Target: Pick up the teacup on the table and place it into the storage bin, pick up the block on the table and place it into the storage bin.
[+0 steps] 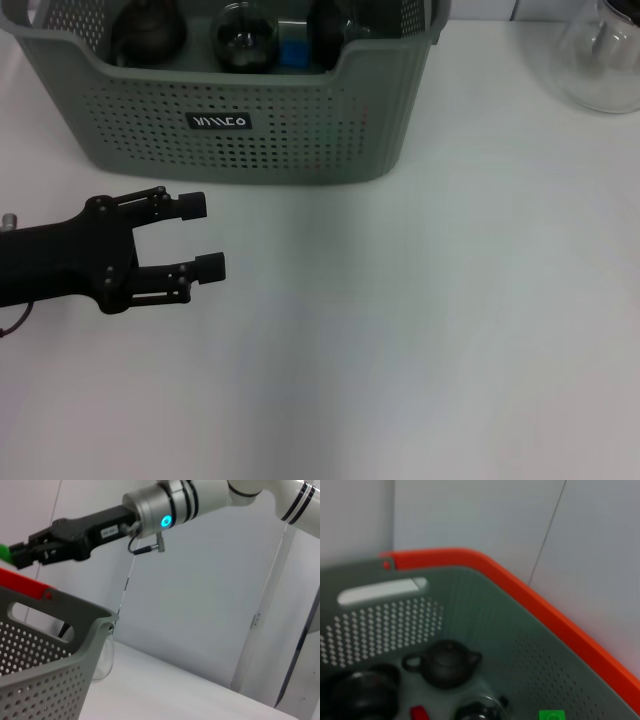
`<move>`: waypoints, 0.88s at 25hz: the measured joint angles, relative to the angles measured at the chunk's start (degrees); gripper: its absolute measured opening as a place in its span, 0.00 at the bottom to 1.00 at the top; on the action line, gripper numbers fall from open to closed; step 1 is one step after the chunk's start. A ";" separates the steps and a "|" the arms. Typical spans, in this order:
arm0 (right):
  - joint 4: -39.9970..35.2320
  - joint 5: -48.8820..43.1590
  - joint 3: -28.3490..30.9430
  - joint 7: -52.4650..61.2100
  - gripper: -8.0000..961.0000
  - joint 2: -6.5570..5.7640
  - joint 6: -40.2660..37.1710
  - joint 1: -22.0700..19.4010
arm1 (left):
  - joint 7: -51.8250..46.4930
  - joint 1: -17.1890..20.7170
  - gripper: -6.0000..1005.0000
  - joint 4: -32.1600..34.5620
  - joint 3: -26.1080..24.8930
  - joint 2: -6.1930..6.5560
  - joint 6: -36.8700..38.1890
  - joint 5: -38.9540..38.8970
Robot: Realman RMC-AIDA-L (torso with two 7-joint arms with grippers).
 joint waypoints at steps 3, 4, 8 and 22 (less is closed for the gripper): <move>2.84 -2.59 -2.28 0.59 0.22 0.41 3.45 0.88 | 0.01 -0.57 0.83 -0.32 0.02 -0.06 -0.14 0.00; 2.84 -2.59 -2.28 0.59 0.22 0.41 3.45 0.88 | 0.02 -0.79 0.83 -0.54 0.05 -0.06 -0.16 0.00; 2.60 -2.82 -3.14 0.90 0.22 0.43 2.79 0.64 | 0.07 -1.10 0.83 -0.71 0.09 -0.06 -0.16 0.00; -24.69 6.73 -3.43 2.30 0.66 0.36 -9.20 -13.13 | 0.15 -1.47 0.83 -0.81 -0.18 -0.14 -0.15 -0.50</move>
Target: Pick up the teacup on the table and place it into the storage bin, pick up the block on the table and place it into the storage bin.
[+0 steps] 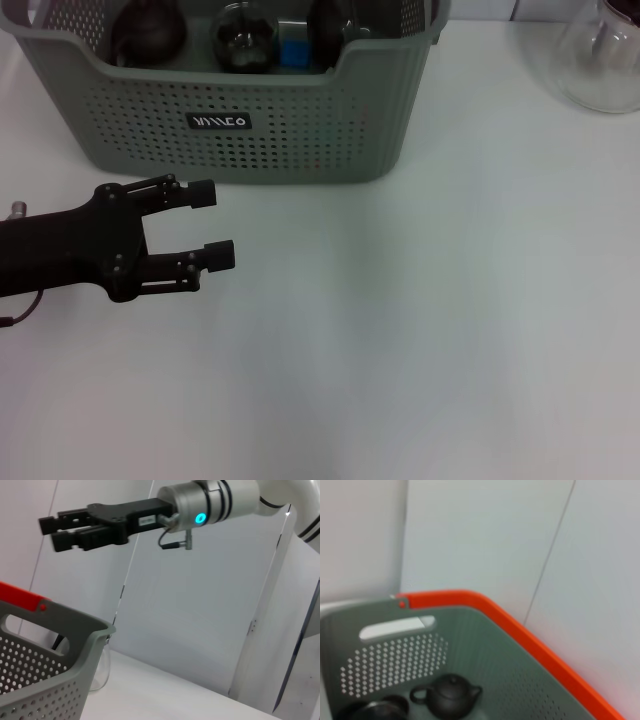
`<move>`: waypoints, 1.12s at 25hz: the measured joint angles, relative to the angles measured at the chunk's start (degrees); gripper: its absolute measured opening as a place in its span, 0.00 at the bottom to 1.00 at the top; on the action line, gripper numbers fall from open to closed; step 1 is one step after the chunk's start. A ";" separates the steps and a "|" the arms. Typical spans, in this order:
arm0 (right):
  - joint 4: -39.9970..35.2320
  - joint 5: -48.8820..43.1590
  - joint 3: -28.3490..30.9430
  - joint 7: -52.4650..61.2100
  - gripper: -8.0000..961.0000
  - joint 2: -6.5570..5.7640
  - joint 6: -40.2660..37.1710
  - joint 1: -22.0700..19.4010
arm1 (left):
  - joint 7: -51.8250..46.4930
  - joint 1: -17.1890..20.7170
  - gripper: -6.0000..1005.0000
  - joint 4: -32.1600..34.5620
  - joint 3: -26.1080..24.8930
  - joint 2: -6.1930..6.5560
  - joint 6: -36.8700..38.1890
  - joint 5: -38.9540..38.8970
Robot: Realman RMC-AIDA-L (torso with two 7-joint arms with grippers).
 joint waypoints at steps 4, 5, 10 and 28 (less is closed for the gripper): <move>-6.32 5.04 0.28 -1.84 0.75 -0.06 -5.19 -4.49 | 0.00 -0.22 0.83 0.00 -0.06 0.00 0.36 -0.04; -8.02 7.10 0.43 -2.78 0.77 -0.08 -7.00 -5.86 | 0.00 -0.30 0.83 0.00 -0.05 0.01 0.43 -0.06; -16.12 22.20 1.65 -9.47 0.86 -0.17 -16.47 -14.63 | -0.03 -0.53 0.83 0.00 0.06 0.37 1.50 0.24; 26.64 29.52 3.07 -45.06 0.87 -0.08 -25.23 -18.97 | -0.01 0.21 0.83 -1.67 0.19 0.20 -4.47 1.15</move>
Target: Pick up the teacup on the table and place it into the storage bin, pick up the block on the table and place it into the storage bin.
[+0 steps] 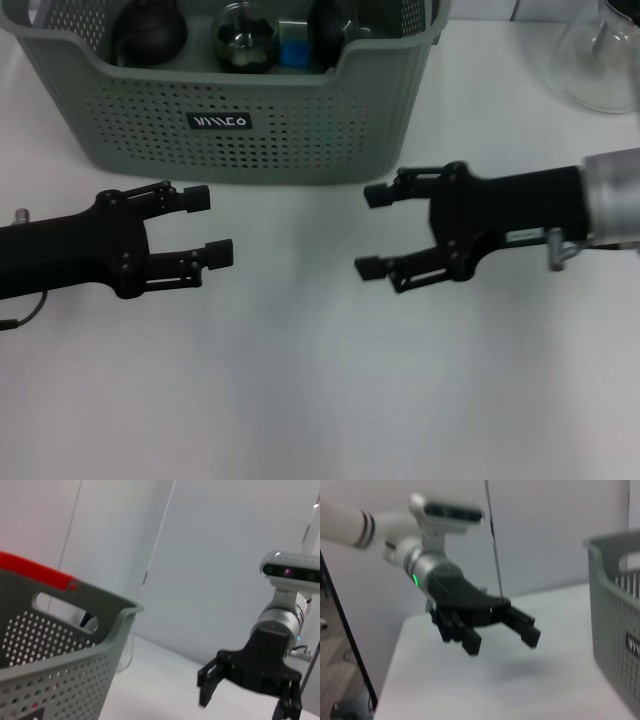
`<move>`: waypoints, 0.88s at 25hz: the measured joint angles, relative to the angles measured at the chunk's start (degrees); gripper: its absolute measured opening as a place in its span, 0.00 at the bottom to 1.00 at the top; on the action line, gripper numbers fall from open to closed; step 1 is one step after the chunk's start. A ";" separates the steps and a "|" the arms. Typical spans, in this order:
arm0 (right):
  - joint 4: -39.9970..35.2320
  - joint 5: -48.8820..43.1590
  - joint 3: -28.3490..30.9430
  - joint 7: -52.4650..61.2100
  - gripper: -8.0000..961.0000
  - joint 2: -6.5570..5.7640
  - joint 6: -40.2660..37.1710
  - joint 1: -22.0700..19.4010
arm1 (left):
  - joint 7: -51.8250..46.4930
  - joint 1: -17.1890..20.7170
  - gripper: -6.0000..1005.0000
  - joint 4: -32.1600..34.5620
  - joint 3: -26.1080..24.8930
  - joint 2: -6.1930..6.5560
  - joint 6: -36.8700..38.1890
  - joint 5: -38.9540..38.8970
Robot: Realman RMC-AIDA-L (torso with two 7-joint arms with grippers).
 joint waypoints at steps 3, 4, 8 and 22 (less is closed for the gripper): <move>4.06 -3.17 -0.64 -0.55 0.90 0.11 2.86 2.83 | 0.01 -0.60 0.83 -0.91 -0.13 -0.18 -1.76 0.38; 4.94 -4.02 -0.70 -0.63 0.91 0.11 3.61 3.60 | 0.01 -0.78 0.83 -1.31 -0.21 -0.18 -2.22 0.37; 6.30 -6.18 -0.67 -0.72 0.95 0.08 5.93 5.05 | 0.01 -1.33 0.83 -2.53 0.03 -0.37 -3.94 0.62; 6.10 -5.94 2.19 -0.89 0.98 -0.10 8.03 5.00 | 0.82 -4.52 0.83 -2.72 0.86 -1.97 -8.56 8.78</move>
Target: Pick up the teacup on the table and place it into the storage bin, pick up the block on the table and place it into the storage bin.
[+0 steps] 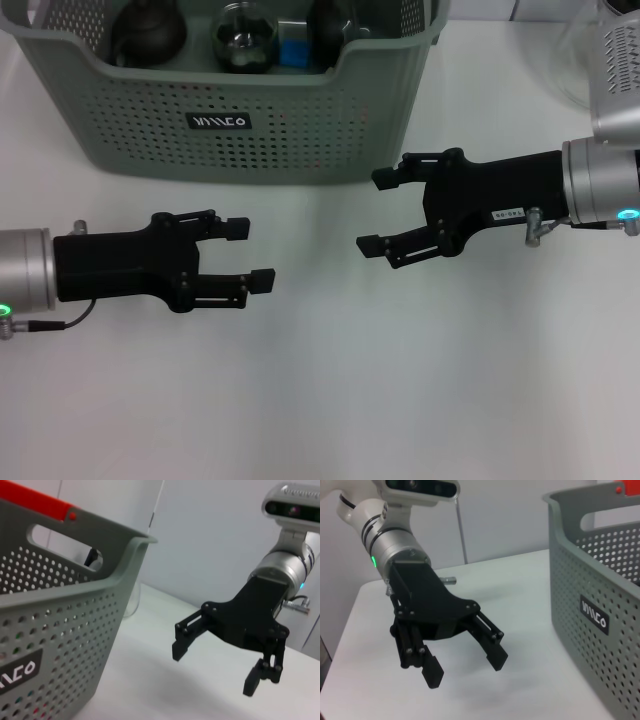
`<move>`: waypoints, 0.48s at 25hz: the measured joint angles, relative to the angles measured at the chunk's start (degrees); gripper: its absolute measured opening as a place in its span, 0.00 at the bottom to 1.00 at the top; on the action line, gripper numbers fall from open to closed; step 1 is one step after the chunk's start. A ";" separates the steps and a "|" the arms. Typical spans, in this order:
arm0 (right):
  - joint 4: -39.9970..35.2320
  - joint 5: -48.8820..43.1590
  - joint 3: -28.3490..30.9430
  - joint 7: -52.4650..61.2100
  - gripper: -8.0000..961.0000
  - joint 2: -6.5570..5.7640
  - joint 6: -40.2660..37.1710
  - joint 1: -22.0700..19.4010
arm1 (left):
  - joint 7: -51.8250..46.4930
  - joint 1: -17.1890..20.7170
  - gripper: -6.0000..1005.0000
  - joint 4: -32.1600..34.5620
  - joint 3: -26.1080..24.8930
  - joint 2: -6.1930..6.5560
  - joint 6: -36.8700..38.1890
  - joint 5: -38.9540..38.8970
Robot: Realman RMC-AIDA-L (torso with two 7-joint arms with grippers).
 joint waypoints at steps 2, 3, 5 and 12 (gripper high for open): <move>-0.11 0.00 0.09 -0.03 0.98 -0.01 0.00 -0.18 | -0.02 -0.29 0.83 0.00 0.01 -0.19 -0.18 0.39; -0.15 0.00 0.09 -0.03 0.98 -0.02 0.00 -0.23 | -0.04 -0.34 0.83 0.00 0.01 -0.21 -0.16 0.38; -0.18 0.00 0.11 -0.03 0.98 -0.03 0.00 -0.24 | -0.04 -0.36 0.83 0.00 -0.20 -0.23 0.00 0.23; -0.21 -0.03 0.77 -0.05 0.98 -0.05 -0.01 0.12 | -0.05 -0.34 0.83 0.00 -0.56 -0.22 0.24 -0.17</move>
